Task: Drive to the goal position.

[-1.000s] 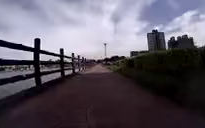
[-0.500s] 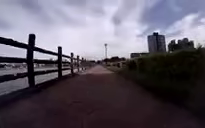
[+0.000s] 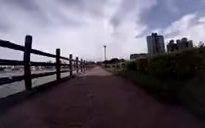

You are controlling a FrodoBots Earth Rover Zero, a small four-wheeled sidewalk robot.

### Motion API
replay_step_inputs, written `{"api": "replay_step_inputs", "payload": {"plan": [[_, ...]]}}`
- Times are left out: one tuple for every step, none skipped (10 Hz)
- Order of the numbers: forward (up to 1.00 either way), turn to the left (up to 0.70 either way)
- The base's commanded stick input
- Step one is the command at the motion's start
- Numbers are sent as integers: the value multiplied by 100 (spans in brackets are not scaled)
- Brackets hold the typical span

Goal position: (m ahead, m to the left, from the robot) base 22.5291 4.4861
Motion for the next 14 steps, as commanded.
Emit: {"api": "replay_step_inputs", "payload": {"plan": [[70,4],[70,4],[70,4],[70,4],[70,4],[70,4],[70,4],[70,4],[70,3],[70,5],[70,9],[70,11],[70,11],[70,11]]}}
